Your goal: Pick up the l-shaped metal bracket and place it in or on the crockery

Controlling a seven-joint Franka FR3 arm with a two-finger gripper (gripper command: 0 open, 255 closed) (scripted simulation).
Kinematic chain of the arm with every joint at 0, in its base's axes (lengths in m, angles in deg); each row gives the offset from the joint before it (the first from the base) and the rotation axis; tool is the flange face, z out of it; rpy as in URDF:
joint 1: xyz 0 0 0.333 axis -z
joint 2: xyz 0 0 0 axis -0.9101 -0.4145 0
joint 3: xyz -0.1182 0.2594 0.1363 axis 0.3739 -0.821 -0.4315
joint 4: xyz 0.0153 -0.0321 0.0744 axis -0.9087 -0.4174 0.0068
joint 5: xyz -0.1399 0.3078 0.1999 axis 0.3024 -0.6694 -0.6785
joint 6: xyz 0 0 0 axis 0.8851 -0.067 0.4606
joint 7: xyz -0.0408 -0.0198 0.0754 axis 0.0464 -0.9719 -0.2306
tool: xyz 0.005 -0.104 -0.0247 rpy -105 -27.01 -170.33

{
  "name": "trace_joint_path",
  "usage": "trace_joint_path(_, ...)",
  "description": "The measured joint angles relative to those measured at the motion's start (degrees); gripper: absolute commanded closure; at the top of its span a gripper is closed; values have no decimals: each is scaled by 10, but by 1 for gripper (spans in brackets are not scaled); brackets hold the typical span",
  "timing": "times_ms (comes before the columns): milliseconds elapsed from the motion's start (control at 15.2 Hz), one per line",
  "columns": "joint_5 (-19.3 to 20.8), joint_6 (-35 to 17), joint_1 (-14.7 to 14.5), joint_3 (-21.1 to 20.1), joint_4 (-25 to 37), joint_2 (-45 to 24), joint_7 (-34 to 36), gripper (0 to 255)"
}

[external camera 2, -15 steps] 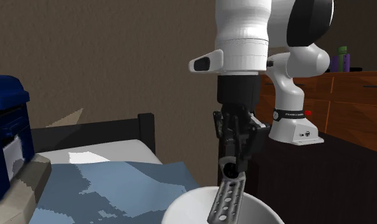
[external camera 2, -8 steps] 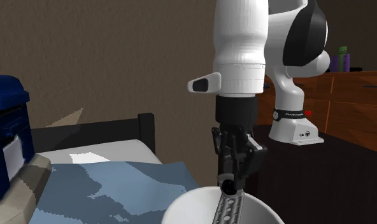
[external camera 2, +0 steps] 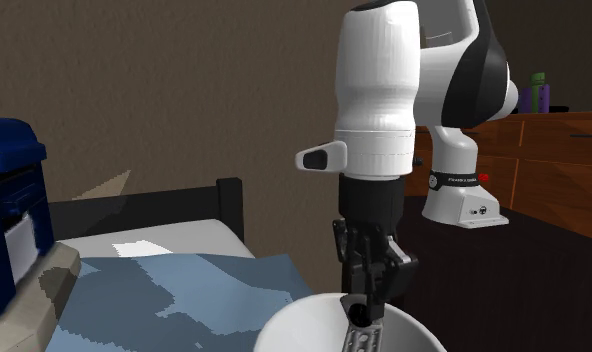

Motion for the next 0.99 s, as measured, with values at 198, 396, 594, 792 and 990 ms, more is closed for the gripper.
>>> trace_joint_path(198, 0, 0, 0, 0, 0, 0, 0, 255)
trace_joint_path(396, 0, 0, 0, 0, 0, 0, 0, 0)
trace_joint_path(594, 0, 0, 0, 0, 0, 0, 0, 0)
trace_joint_path(792, -8, 17, 4, -6, 0, 17, -5, 0)
trace_joint_path(990, -24, 49, 12, -16, 3, 49, -17, 0)
